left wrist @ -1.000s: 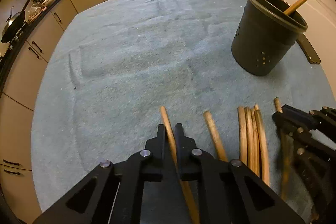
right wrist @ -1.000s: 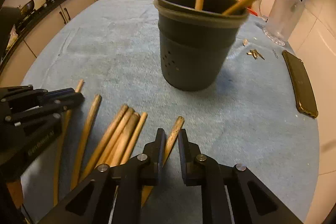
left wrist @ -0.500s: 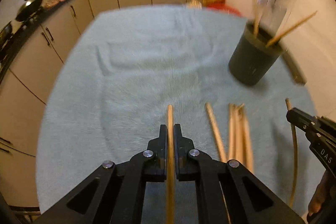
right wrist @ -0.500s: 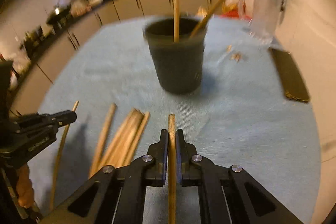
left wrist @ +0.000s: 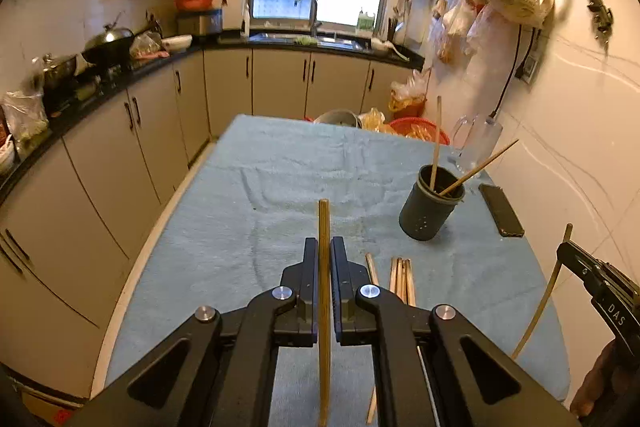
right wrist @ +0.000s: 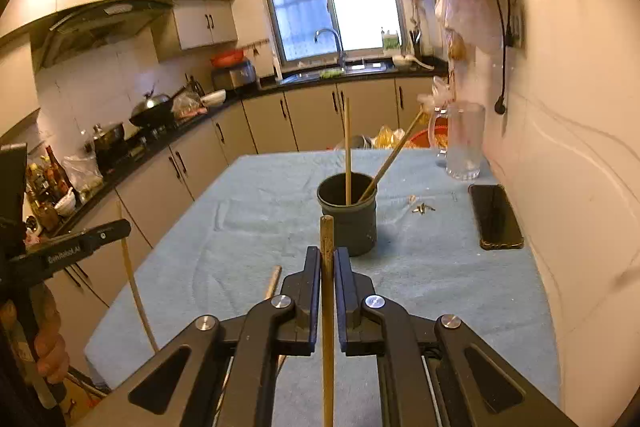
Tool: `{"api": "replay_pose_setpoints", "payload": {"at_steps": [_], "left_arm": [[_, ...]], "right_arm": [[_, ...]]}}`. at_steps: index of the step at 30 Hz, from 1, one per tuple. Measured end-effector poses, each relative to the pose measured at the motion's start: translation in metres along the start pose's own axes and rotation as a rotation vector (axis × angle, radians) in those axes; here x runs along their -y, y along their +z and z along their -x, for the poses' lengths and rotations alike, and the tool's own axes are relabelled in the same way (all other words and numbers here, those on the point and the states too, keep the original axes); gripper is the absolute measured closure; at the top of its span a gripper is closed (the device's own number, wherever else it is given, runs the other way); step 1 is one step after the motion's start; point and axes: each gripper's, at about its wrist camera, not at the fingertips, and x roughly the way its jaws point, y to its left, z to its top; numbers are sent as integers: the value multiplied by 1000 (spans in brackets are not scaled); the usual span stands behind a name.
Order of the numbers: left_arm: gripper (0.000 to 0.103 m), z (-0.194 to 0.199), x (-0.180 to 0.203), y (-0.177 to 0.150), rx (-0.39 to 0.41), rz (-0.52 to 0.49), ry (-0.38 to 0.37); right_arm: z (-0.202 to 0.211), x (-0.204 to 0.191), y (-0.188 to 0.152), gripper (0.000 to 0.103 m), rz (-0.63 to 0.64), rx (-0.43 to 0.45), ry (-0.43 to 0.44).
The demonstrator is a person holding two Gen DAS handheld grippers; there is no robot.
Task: Organize utensils
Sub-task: 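Raise the left gripper's chopstick above the holder cup while the right gripper carries its chopstick over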
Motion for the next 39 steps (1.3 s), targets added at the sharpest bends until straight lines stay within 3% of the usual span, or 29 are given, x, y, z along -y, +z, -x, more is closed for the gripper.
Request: {"api": "replay_pose_setpoints", "payload": {"at_steps": [11,20,31,39], "left_arm": [[97,43,4,-3,71,21,-38],[97,48,11,11,91,7,-58],[97,41,24,62,164,-22,-96],[97,7,45,111,192,-56,-152]], "right_arm": [[36,-1,-5,95,-15,50,18],[42,8,3,95,-38,72,30],[38,30,48,95,-96,168,33],[18,41,96,95,-106,238,12]]}}
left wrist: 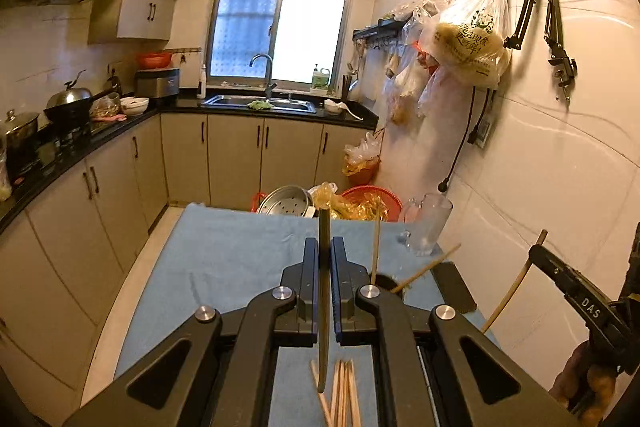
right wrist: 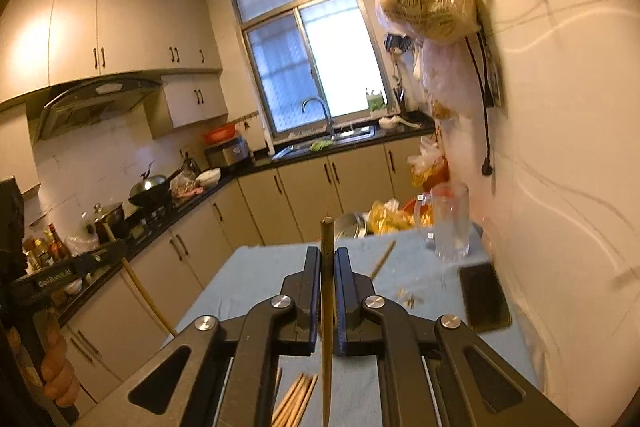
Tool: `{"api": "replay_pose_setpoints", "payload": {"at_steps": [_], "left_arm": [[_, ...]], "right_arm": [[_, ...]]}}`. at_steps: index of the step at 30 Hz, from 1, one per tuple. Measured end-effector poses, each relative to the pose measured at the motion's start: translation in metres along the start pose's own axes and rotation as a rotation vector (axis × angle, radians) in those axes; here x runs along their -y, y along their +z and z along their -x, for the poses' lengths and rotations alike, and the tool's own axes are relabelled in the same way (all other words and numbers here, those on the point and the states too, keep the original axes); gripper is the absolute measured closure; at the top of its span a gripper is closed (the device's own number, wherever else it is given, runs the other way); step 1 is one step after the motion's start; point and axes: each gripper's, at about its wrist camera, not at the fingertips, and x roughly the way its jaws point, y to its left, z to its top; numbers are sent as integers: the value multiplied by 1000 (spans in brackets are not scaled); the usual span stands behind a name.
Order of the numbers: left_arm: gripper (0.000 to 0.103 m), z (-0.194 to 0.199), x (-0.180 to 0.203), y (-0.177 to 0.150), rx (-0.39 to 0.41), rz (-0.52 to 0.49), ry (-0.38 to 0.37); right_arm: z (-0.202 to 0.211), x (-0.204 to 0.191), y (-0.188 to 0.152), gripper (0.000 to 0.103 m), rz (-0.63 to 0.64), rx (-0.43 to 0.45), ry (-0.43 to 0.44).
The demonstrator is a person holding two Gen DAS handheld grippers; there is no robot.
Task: Organize utensils
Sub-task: 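Raise the left gripper's chopstick above the holder cup while the right gripper carries its chopstick over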
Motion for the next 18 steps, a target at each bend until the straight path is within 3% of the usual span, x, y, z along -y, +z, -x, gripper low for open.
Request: {"api": "replay_pose_setpoints", "payload": {"at_steps": [9,18], "left_arm": [[97,-41,27,42,70,-10,-94],[97,-86,42,54,67,-15,-102]], "right_arm": [[-34,-1,39,95,3,93,-26],[-80,2,55,95,-14,132,-30]]}}
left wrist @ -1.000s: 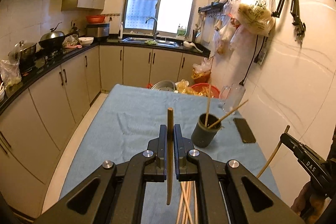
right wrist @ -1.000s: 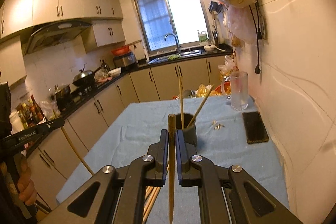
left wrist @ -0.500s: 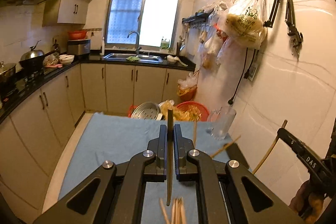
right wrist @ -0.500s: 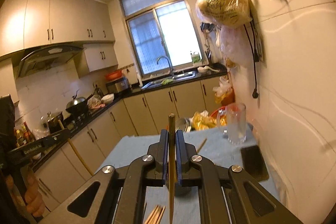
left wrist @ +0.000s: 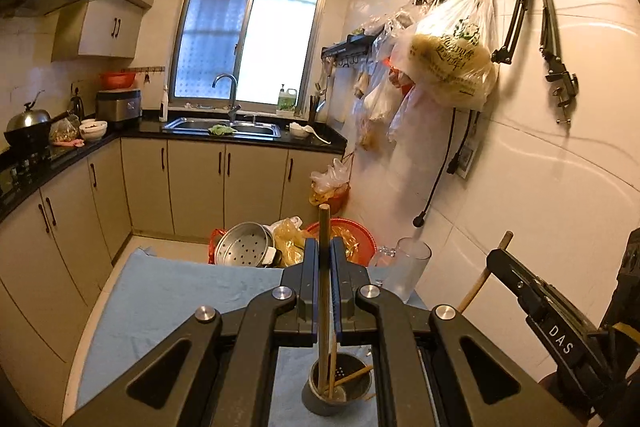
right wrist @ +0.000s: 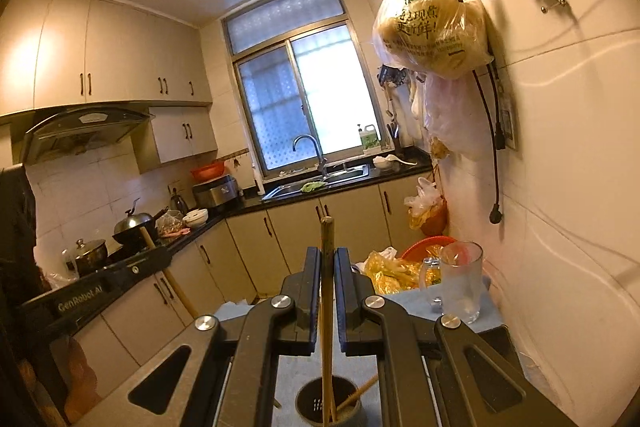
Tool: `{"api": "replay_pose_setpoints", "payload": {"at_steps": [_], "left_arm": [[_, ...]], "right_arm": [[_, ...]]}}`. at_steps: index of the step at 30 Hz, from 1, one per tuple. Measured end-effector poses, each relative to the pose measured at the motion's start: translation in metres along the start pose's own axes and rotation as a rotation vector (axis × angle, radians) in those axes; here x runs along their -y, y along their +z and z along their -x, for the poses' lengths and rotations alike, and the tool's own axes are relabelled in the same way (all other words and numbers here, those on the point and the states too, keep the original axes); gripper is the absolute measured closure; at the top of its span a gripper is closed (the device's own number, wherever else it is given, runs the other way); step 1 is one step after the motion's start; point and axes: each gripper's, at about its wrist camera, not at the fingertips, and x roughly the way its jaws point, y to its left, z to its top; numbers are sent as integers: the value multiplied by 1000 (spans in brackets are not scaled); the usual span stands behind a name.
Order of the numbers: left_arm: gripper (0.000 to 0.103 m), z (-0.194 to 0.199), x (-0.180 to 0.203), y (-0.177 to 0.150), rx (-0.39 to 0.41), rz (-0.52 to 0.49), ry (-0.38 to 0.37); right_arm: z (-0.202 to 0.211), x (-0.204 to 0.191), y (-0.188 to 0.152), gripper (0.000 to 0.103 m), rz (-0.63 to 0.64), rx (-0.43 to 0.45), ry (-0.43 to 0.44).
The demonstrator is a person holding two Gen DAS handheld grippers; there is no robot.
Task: Organize utensils
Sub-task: 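Raise the left gripper's chopstick above the holder cup while the right gripper carries its chopstick over, then open the left gripper over the cup while the right gripper releases its chopstick into it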
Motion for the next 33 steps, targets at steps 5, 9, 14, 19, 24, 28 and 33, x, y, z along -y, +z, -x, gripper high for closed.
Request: {"api": "replay_pose_setpoints", "payload": {"at_steps": [5,9,14,19,24,28,33], "left_arm": [[97,-25,-1,-7,-19,26,-19],[97,-43,4,-21,-40,16,-10],[97,-51,6,-46,-85,4,-5],[97,-55,2,-60,-121,2,-4],[97,-64,-1,-68,-151,18,-3],[97,-69,0,-75,-191,6,5],[90,-67,2,-80,-224,3,9]], "right_arm": [[-21,6,-12,95,-23,2,-31],[-35,11,-25,95,-37,-20,-46],[-41,16,-48,95,-50,-57,-45],[-44,20,-69,95,-61,-91,-46],[-50,25,-80,95,-76,-121,-48],[-55,29,-83,92,-92,-143,-48],[-51,32,-83,90,-101,-158,-55]]}}
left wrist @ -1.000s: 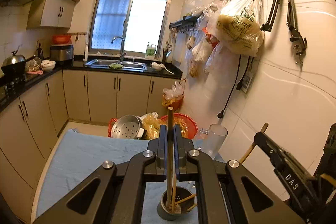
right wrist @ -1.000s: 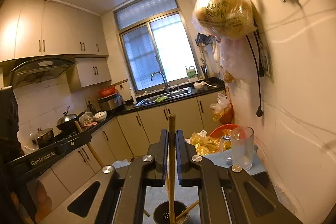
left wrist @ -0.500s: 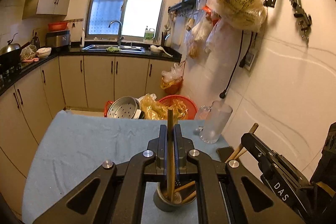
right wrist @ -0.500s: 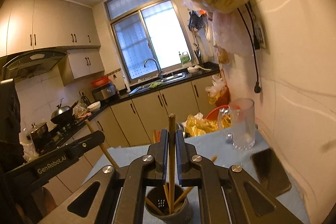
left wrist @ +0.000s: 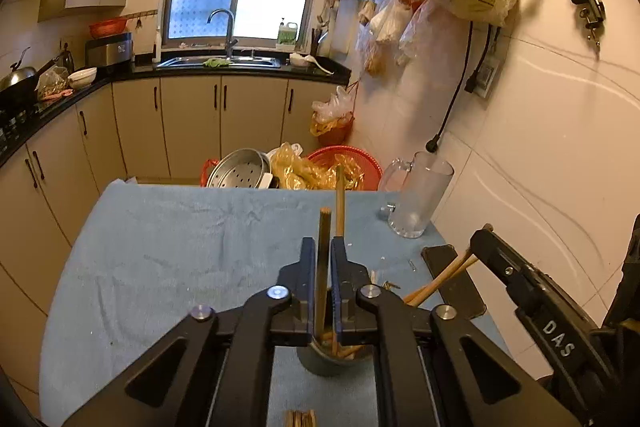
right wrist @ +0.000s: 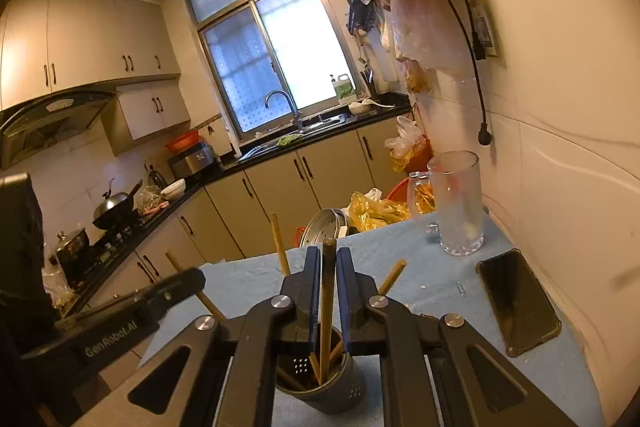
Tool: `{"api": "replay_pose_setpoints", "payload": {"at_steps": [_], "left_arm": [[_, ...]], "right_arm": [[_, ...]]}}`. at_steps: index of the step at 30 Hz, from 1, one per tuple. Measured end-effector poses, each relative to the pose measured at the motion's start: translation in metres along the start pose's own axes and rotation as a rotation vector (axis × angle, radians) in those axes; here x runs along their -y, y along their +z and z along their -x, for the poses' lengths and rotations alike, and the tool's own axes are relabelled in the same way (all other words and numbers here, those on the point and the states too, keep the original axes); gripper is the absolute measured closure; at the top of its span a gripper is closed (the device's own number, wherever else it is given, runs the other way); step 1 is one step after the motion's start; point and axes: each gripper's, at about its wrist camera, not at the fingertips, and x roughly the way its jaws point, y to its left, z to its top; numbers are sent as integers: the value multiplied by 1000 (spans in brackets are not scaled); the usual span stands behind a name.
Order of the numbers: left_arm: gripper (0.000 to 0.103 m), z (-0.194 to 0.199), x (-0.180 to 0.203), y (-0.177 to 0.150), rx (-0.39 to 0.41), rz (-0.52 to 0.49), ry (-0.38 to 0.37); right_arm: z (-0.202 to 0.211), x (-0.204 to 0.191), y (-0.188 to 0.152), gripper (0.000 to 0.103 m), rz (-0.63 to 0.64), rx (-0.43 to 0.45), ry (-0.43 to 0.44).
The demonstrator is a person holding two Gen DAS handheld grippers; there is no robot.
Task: Organize utensils
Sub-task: 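Open the left gripper over the cup while the right gripper releases its chopstick into it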
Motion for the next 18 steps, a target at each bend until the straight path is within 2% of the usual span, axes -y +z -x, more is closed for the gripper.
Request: {"api": "replay_pose_setpoints", "payload": {"at_steps": [1,2,4,5,8,9,10,11,15,18], "left_arm": [[80,4,0,-1,-9,1,-9],[74,11,-1,-3,-6,5,-7],[50,26,-4,-8,24,8,6],[46,38,-7,-12,38,8,22],[45,69,-15,-24,30,27,52],[45,76,-18,-28,22,32,56],[45,90,-20,-37,15,39,61],[45,98,-21,-42,14,40,75],[40,140,-24,-83,28,4,210],[40,156,-28,-108,-16,18,232]], "right_arm": [[2,2,1,88,-8,-10,13],[6,3,1,84,-19,-12,27],[21,5,1,73,-31,-6,28],[32,5,0,71,-25,-1,25],[66,1,-8,58,6,7,24],[75,0,-11,48,14,11,22],[91,-2,-18,46,27,15,22],[102,-4,-23,46,36,12,28],[137,-10,-45,45,58,-23,35],[157,-11,-62,44,62,-55,39]]}}
